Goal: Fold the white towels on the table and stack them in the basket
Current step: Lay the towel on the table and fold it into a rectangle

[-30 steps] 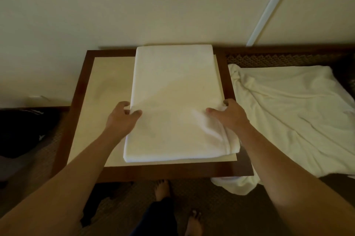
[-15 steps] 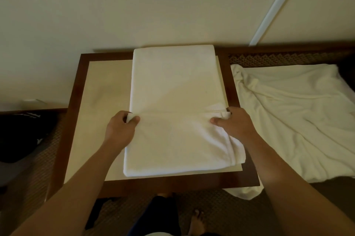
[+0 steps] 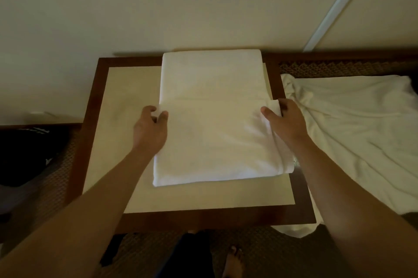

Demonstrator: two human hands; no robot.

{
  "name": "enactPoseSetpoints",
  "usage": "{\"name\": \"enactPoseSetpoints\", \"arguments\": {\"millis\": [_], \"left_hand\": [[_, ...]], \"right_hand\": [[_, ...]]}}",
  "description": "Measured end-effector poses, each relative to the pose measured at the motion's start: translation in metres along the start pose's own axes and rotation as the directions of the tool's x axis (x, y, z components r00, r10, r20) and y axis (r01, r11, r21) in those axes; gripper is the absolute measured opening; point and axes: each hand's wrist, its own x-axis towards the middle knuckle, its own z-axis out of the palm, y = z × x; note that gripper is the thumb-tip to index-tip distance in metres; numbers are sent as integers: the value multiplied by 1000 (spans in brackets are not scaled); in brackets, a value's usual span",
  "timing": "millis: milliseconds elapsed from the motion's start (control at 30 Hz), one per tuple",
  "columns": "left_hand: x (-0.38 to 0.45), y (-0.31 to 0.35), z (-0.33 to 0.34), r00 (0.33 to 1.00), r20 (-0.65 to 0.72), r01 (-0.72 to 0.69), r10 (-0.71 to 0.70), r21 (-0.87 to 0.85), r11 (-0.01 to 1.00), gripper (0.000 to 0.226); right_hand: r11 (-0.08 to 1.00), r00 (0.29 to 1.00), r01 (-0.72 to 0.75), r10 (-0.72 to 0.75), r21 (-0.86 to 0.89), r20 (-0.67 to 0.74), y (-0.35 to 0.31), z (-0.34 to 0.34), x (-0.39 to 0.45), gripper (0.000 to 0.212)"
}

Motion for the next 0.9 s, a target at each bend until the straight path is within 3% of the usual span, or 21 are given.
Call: {"name": "enactPoseSetpoints", "arguments": {"millis": [133, 267, 533, 633, 700, 733, 800, 867, 900], "left_hand": [[-53, -30, 6, 998, 37, -55, 52, 78, 995, 46], [-83, -54, 4, 997, 39, -69, 67, 75, 995, 43], [-81, -67, -7, 1000, 1, 1, -1, 7, 1000, 45], [-88, -74, -9, 995, -68, -59, 67, 112, 992, 46], [-102, -80, -15, 955, -130, -234, 266, 216, 948, 43], [-109, -85, -18, 901, -102, -378, 422, 295, 878, 44], [-119, -101, -23, 758, 120, -629, 641, 393, 671, 53], [-124, -114, -23, 675, 334, -732, 658, 412, 543, 60], [-124, -119, -23, 666, 373, -742, 646, 417, 525, 62]], "right_hand": [[996, 997, -49, 52, -73, 50, 16, -2, -41, 73], [988, 999, -10, 18, -156, 46, 35, 7, -74, 78], [999, 999, -35, 35, 12, -9, 39, 5, -100, 74], [998, 998, -2, -2, -60, -66, 43, -3, -117, 73], [962, 976, 160, -188, -221, -112, 51, -11, -129, 70], [900, 955, 265, -295, -346, -36, 54, -15, -136, 72], [683, 874, 486, -391, -546, 289, 62, -18, -148, 83], [526, 785, 618, -381, -584, 488, 77, -13, -157, 88], [526, 778, 627, -386, -575, 496, 84, -11, -160, 85]]}}
